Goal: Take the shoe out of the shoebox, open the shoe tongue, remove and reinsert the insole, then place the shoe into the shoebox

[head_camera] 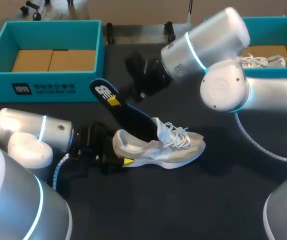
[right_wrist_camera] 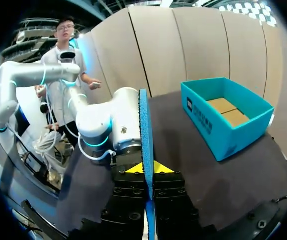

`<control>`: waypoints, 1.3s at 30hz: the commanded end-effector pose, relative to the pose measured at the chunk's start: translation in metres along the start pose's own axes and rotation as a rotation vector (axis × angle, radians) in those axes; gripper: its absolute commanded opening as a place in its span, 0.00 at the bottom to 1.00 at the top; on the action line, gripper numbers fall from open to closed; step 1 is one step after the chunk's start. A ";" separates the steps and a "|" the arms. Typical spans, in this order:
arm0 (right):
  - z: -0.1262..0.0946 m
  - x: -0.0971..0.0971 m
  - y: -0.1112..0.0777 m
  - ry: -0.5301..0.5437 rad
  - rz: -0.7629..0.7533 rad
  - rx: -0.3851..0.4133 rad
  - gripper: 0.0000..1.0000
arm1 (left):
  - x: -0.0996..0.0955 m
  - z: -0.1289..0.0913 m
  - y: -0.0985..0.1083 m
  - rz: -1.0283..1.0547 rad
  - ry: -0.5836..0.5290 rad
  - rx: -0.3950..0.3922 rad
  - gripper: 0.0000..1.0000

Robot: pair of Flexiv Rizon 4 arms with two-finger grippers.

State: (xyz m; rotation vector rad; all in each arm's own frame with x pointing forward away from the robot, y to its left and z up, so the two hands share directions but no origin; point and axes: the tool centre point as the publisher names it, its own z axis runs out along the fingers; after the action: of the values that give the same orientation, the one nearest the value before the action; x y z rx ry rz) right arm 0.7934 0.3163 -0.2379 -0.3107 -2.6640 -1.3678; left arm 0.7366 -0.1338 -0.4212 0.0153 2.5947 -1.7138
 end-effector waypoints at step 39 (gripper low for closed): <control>-0.061 0.003 0.093 0.069 -0.037 -0.351 0.00 | 0.001 0.000 0.000 0.000 -0.001 -0.005 0.00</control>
State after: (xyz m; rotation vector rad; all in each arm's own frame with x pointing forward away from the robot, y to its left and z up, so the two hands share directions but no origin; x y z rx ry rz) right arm 0.8114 0.3274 -0.1353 -0.2846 -2.3687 -1.8522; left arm 0.7366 -0.1338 -0.4212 0.0154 2.5947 -1.7138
